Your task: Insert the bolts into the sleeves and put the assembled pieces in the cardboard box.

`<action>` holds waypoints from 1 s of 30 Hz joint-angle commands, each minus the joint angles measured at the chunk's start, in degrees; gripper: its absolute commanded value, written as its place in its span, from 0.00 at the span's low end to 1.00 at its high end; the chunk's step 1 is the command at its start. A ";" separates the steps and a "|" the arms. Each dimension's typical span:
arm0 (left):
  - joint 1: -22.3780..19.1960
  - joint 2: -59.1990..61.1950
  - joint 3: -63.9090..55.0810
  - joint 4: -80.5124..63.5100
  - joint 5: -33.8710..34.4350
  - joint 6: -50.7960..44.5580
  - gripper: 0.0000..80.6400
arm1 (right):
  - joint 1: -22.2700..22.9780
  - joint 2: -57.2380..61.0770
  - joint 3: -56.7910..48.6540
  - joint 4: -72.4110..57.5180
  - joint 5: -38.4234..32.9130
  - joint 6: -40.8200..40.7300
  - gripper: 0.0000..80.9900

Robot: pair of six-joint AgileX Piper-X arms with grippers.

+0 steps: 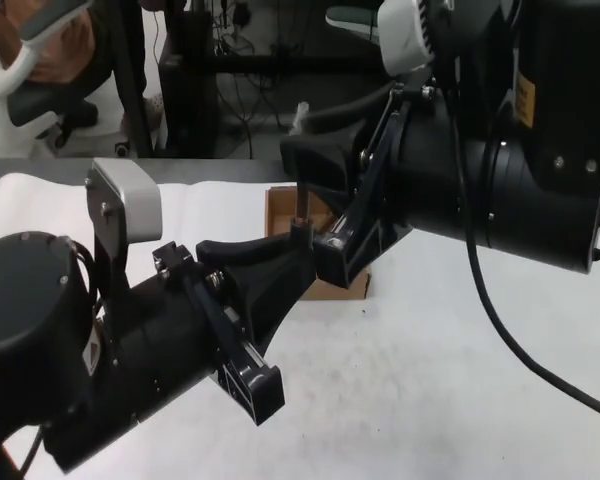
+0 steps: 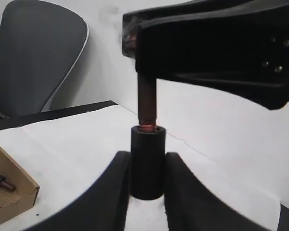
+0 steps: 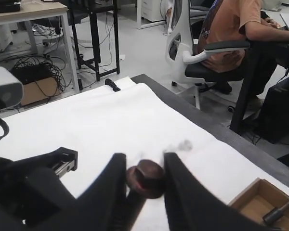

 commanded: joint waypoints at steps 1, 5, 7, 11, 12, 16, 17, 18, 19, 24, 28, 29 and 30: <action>-0.28 -0.48 -0.72 -1.47 -0.12 -0.30 0.02 | 0.60 -0.08 -0.11 -0.01 -1.57 0.66 0.01; -0.28 -0.48 -0.72 -1.47 -0.12 -0.30 0.02 | 0.60 -0.08 -0.11 0.46 -5.20 3.61 0.08; -0.28 -0.48 -0.72 -1.47 -0.12 -0.30 0.02 | 0.60 -0.08 -0.11 1.37 -5.26 5.46 0.33; -0.28 -0.48 -0.72 -1.47 -0.12 -0.30 0.02 | 0.60 -0.08 -0.11 1.77 -4.64 9.14 0.86; -0.28 -0.48 -0.72 -1.47 -0.12 -0.30 0.02 | 0.60 -0.08 -0.11 1.77 -4.64 9.94 0.86; -0.28 -0.48 -0.72 -1.47 -0.12 -0.30 0.02 | 0.60 -1.32 -0.91 1.77 -5.97 11.86 0.86; -0.28 -0.48 -0.72 -1.28 -0.51 -0.30 0.02 | 0.60 -1.92 -1.40 1.64 -5.69 12.30 0.86; -0.28 -0.48 -0.72 -0.99 -1.39 -0.30 0.02 | 0.60 -2.88 -2.12 1.25 -5.49 12.37 0.86; -0.28 -0.48 -0.72 -0.80 -2.20 -0.30 0.02 | 0.60 -4.10 -2.97 0.98 -3.91 12.36 0.86; 2.67 1.93 -3.40 3.69 -4.40 -0.30 0.02 | 0.60 -11.08 -6.58 11.38 8.73 10.35 0.86; 7.09 9.42 -9.54 9.00 -0.38 2.84 0.02 | 0.60 -13.50 -6.07 28.77 15.08 8.92 0.86; 7.73 11.17 -11.20 9.59 1.05 3.33 0.02 | 0.60 -13.48 -6.06 32.25 15.80 9.42 0.86; 8.83 15.68 -13.39 10.05 3.15 3.50 0.02 | 0.60 -13.20 -6.07 35.22 16.08 9.38 0.86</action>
